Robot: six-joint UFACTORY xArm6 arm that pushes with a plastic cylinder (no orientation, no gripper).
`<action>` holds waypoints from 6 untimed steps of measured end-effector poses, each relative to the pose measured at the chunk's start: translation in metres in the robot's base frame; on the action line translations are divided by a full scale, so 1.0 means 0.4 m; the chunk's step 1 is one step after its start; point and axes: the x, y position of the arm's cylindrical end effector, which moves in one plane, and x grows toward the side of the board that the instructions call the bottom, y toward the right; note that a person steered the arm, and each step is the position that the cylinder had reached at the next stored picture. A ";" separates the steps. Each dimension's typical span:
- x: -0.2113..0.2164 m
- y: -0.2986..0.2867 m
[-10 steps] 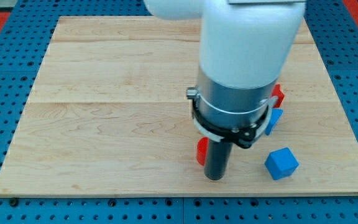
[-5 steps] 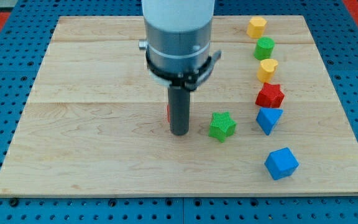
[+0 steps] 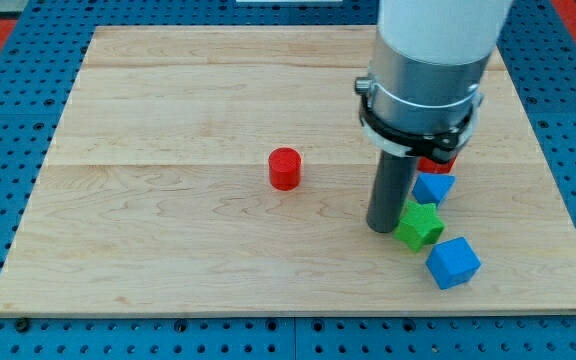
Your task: Separate the red circle from the green star and the blue cube
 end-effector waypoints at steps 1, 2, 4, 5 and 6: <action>-0.002 0.050; -0.001 0.024; -0.001 0.102; -0.001 0.103; -0.002 -0.097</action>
